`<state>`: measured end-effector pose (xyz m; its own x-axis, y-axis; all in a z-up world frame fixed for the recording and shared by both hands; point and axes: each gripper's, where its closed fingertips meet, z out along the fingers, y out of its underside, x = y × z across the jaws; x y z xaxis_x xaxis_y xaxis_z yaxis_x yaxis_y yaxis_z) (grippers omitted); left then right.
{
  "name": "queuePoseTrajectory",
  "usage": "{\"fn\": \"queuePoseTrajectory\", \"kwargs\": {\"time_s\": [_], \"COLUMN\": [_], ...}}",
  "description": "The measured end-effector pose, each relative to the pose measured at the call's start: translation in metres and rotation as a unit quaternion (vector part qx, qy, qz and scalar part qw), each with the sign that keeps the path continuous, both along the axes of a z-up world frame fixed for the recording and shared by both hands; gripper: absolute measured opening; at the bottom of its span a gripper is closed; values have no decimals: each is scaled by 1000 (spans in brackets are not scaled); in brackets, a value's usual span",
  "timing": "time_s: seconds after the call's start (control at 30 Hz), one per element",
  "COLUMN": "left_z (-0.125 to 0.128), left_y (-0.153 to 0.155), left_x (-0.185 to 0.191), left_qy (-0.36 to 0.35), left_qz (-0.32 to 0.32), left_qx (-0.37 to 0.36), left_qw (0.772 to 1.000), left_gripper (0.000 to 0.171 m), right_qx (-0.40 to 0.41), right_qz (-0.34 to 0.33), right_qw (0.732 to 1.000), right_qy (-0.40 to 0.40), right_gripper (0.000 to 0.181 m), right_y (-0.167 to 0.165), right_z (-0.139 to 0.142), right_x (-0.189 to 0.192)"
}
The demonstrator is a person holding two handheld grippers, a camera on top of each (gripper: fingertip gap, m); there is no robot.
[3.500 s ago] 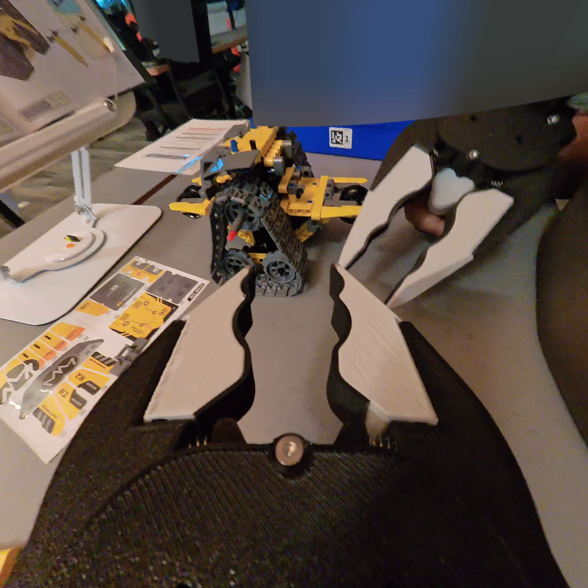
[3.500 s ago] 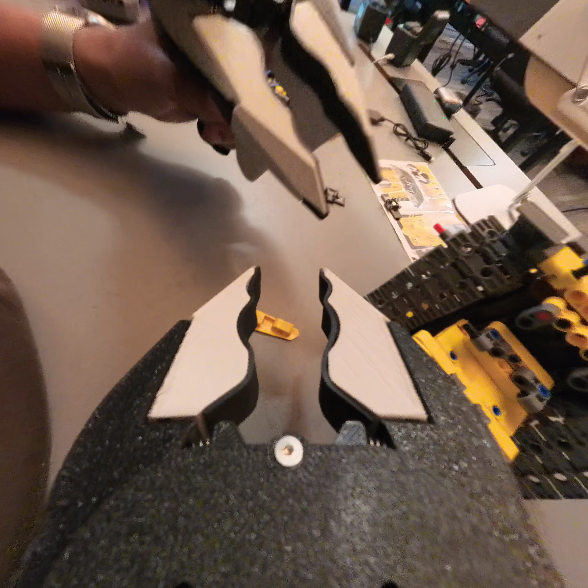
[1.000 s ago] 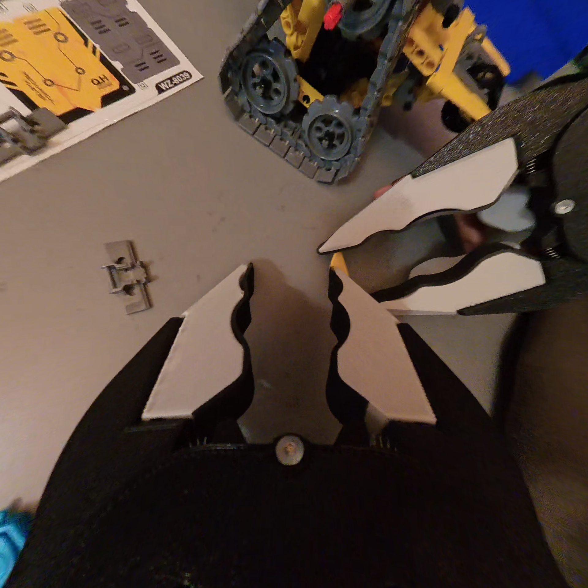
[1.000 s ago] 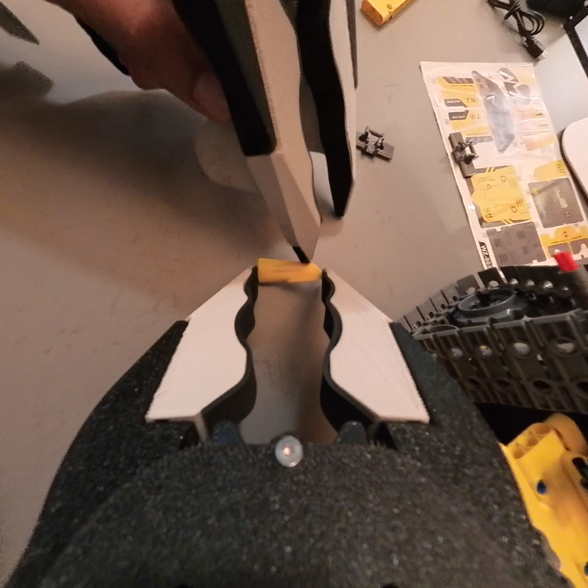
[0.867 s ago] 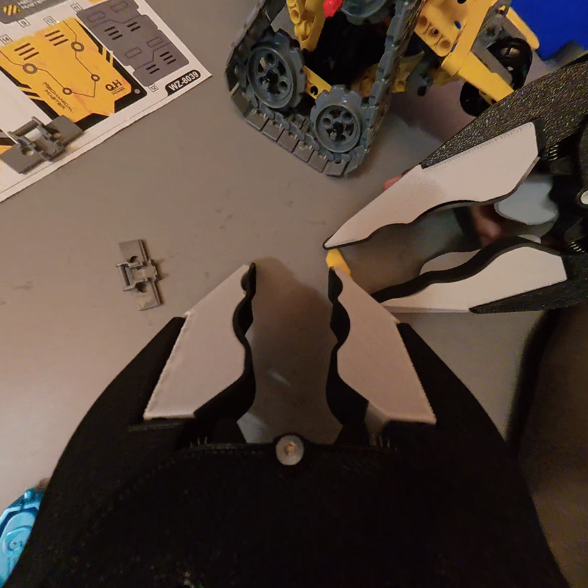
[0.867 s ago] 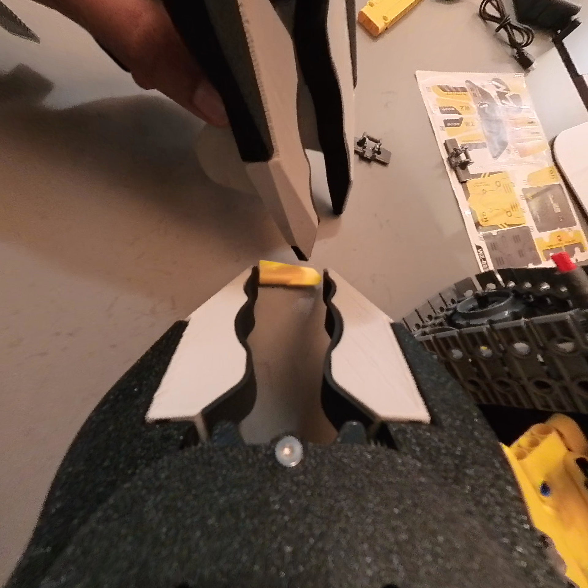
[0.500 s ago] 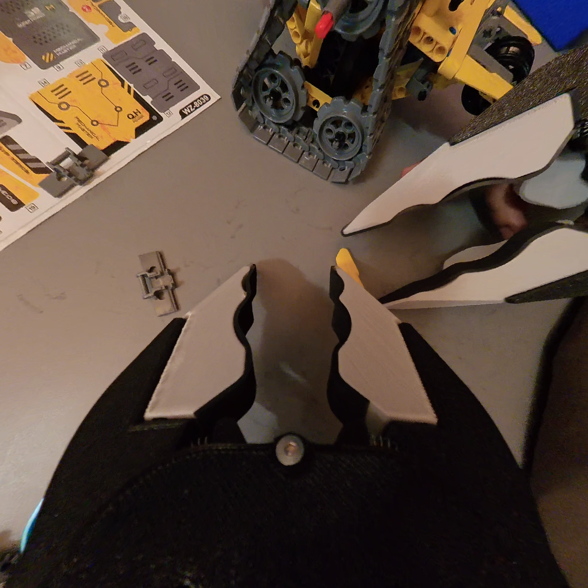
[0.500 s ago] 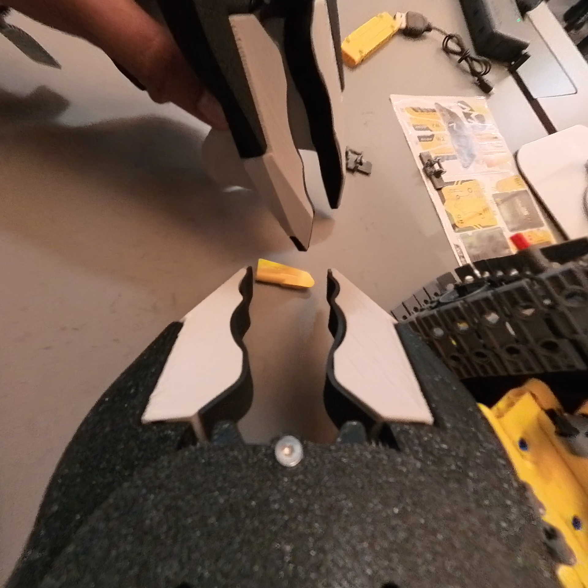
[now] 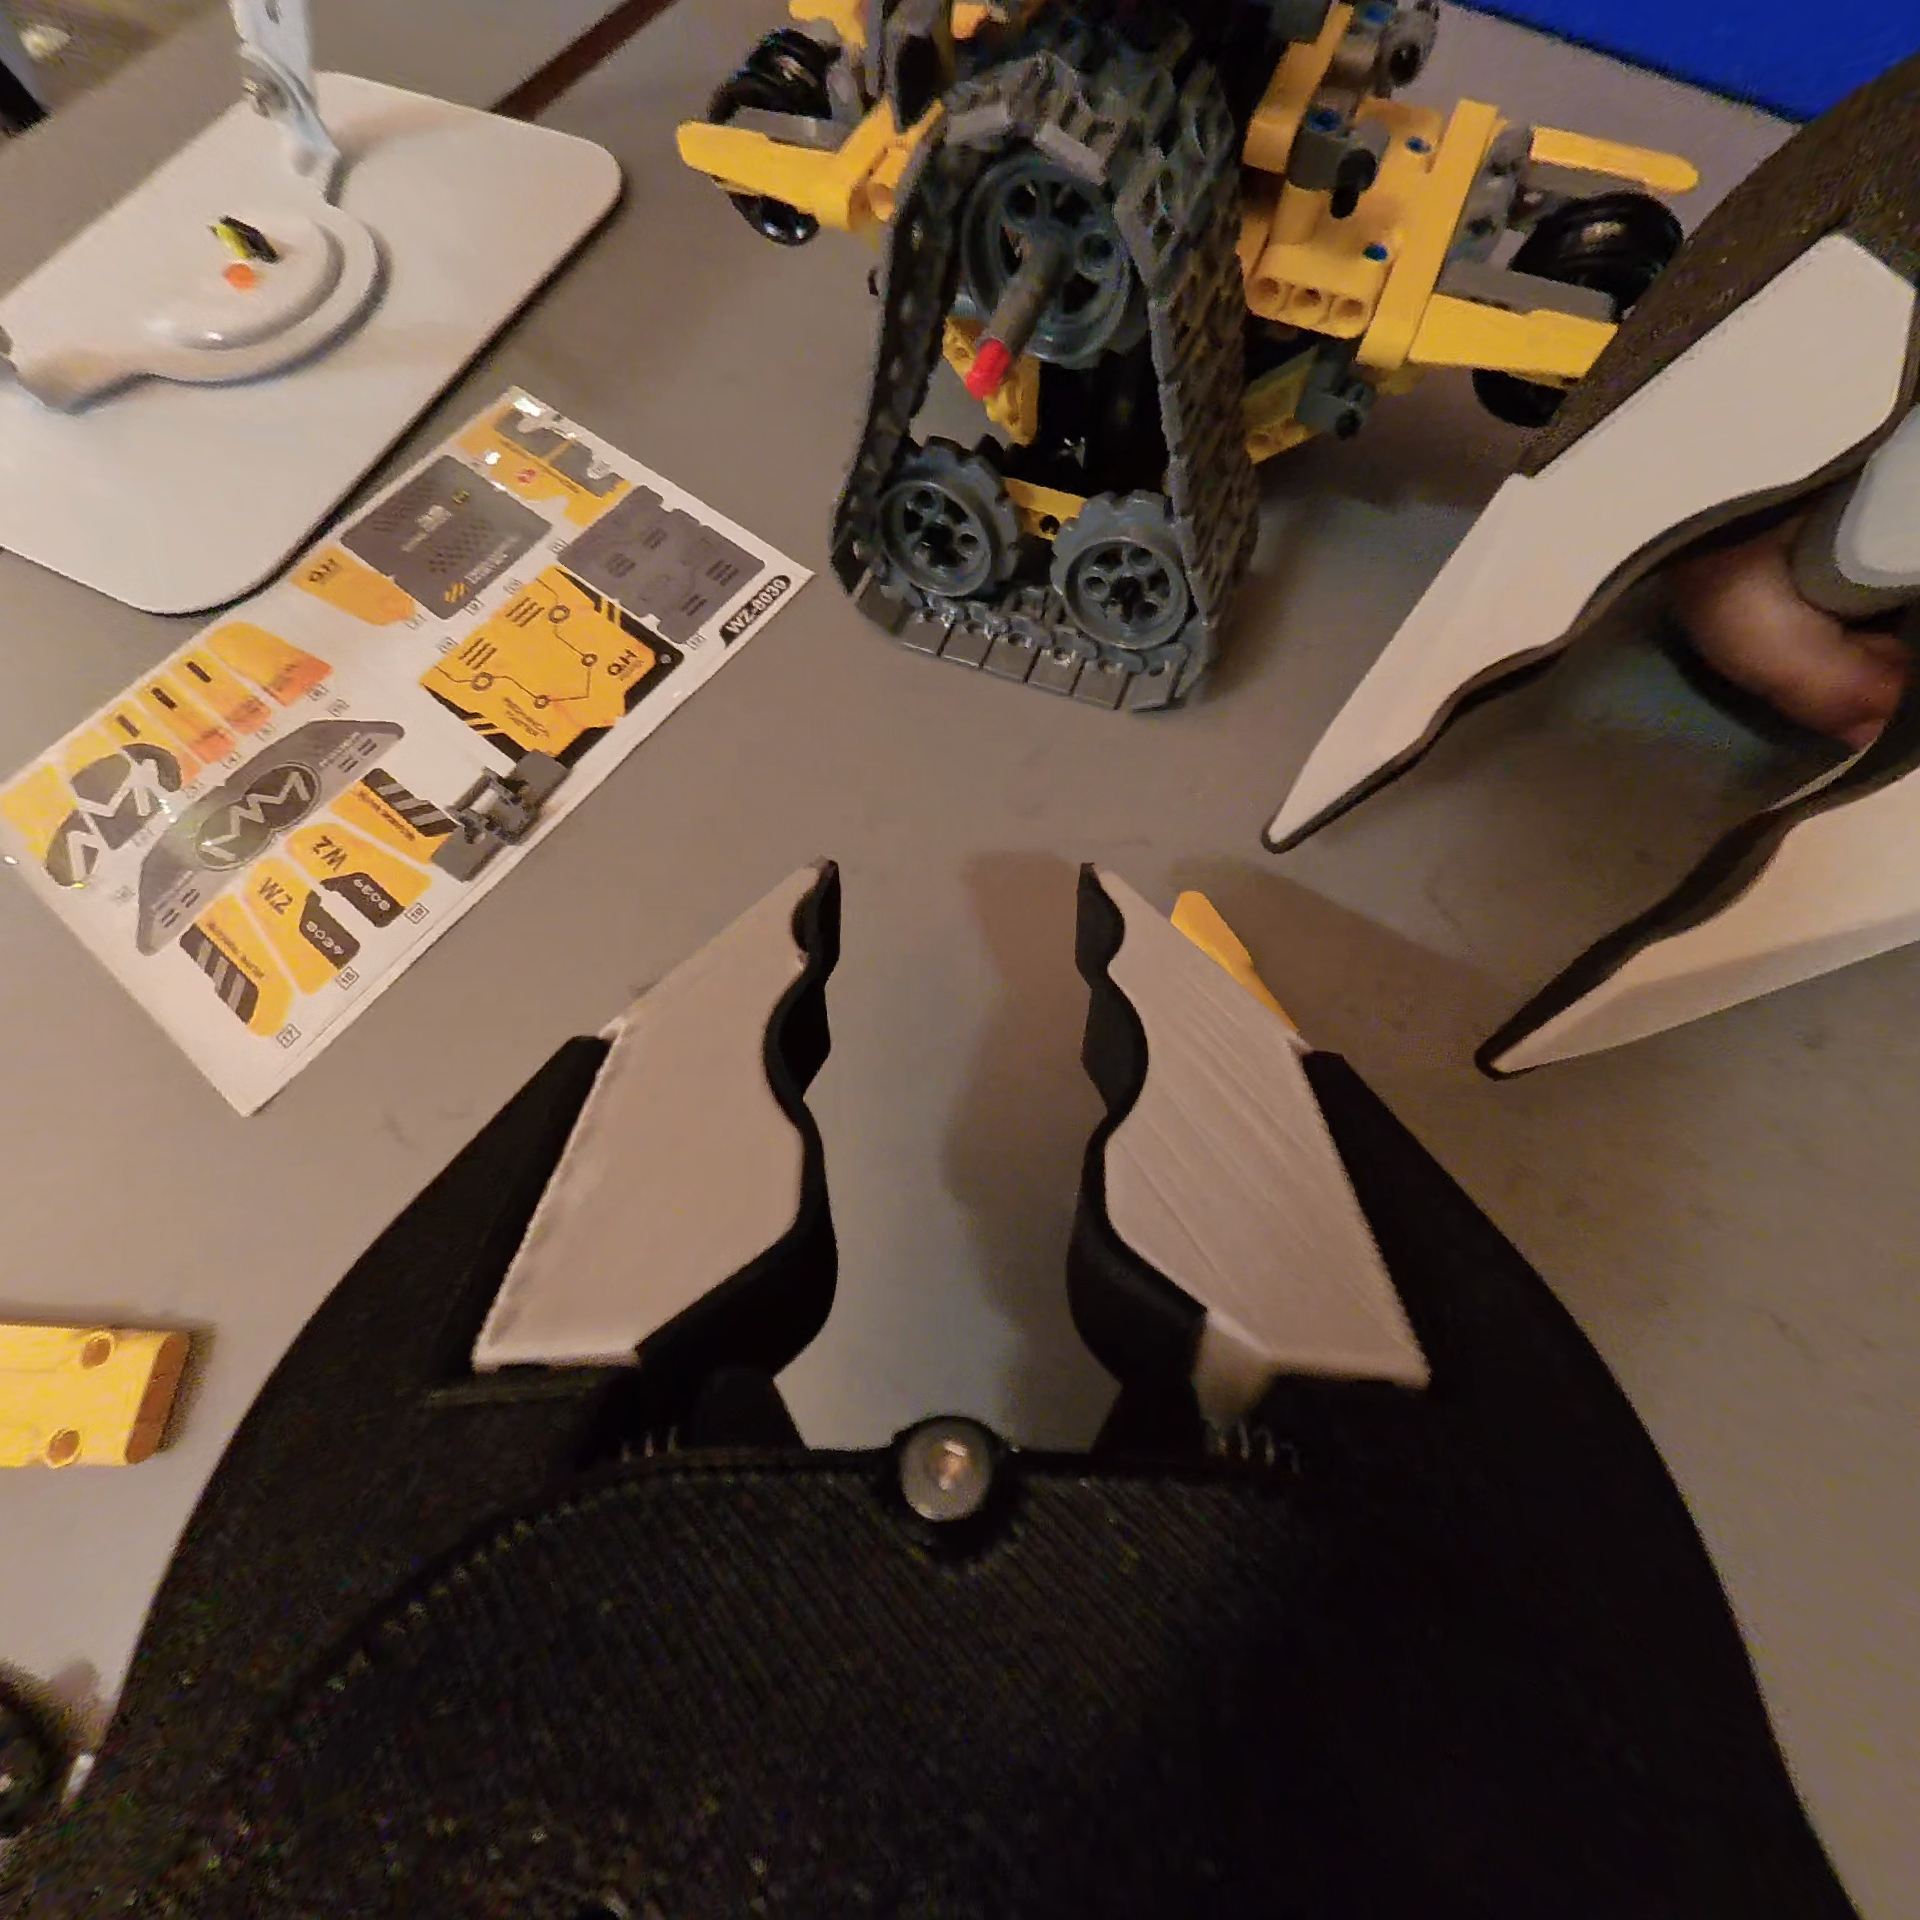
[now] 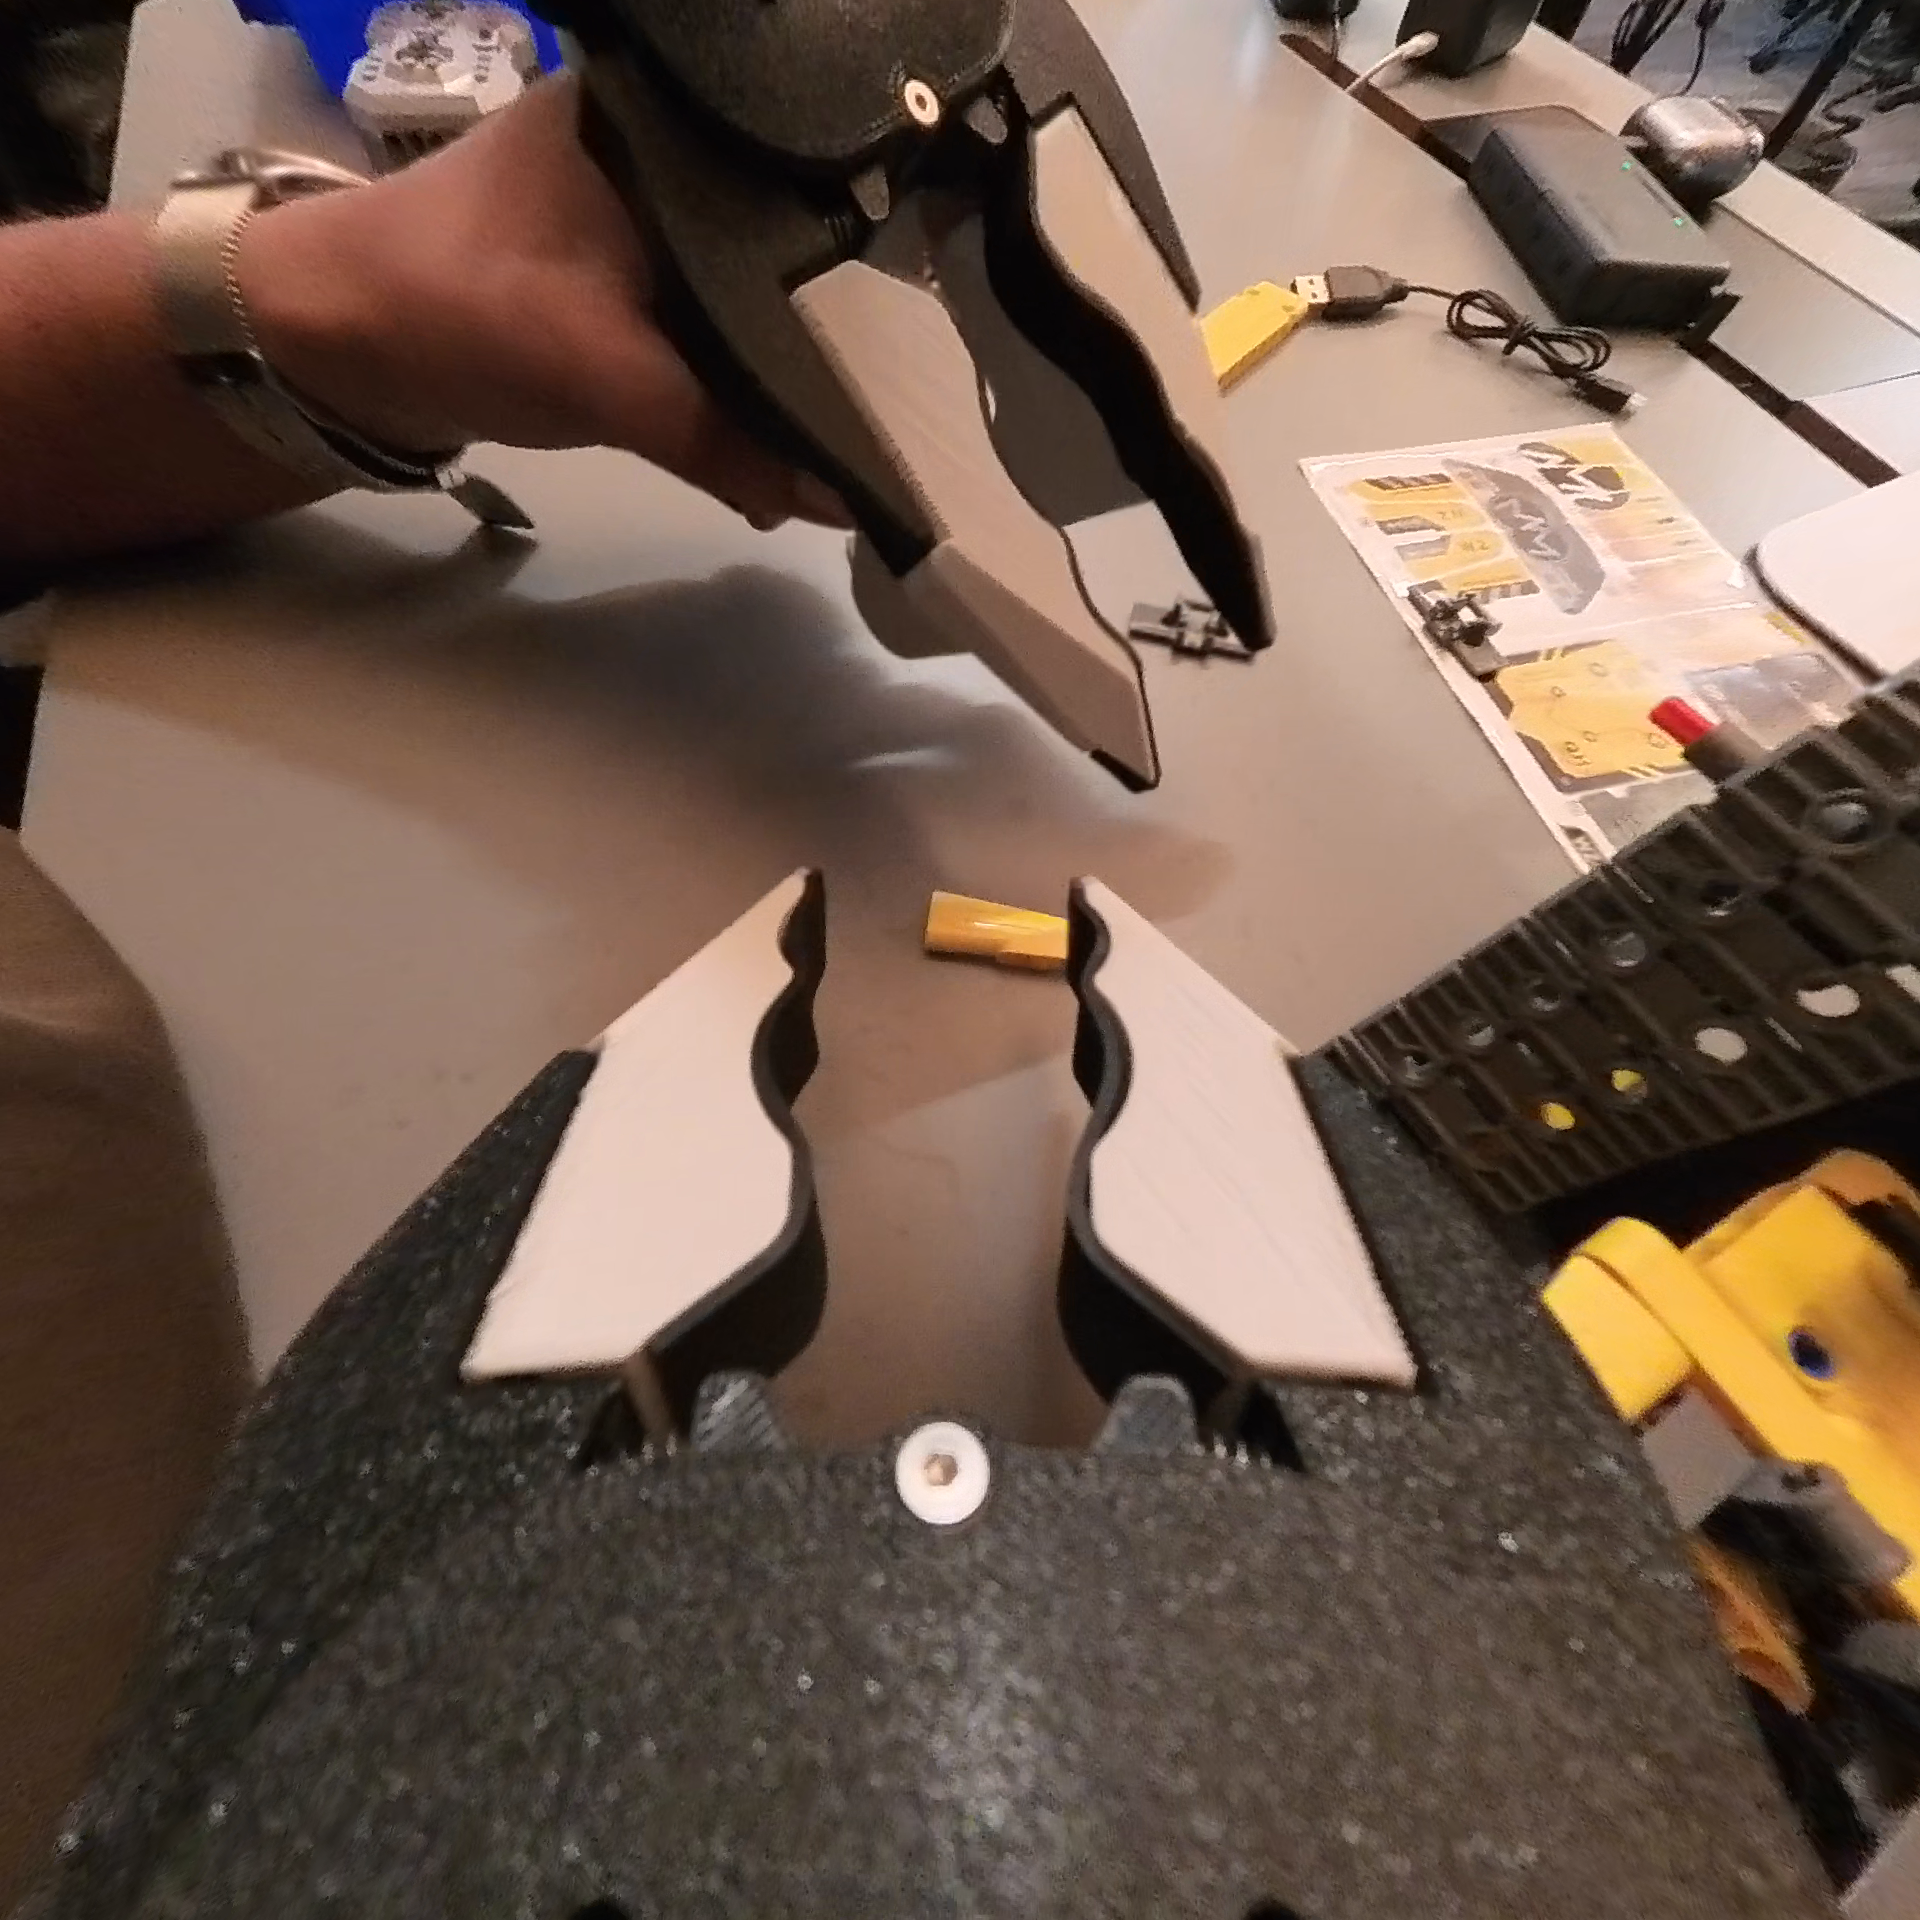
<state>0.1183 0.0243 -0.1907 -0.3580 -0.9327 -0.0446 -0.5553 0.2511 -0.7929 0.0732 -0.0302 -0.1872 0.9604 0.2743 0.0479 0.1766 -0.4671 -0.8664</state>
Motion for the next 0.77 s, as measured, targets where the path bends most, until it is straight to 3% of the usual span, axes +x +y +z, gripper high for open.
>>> {"fn": "queuePoseTrajectory", "kwargs": {"time_s": [0.37, 0.77], "left_z": [-3, -4], "left_y": [10, -5], "left_x": [3, -2], "left_qy": [-4, 9], "left_qz": [15, -16], "left_qx": [-17, -37], "left_qw": [1000, 999], "left_gripper": [46, 45], "right_qx": [8, -1], "right_qz": [10, 8], "right_qw": [1000, 1000], "right_qy": [-12, 20], "right_gripper": [46, 47], "right_y": [-2, -1], "right_z": [1, 1], "right_x": [-4, -1]}}
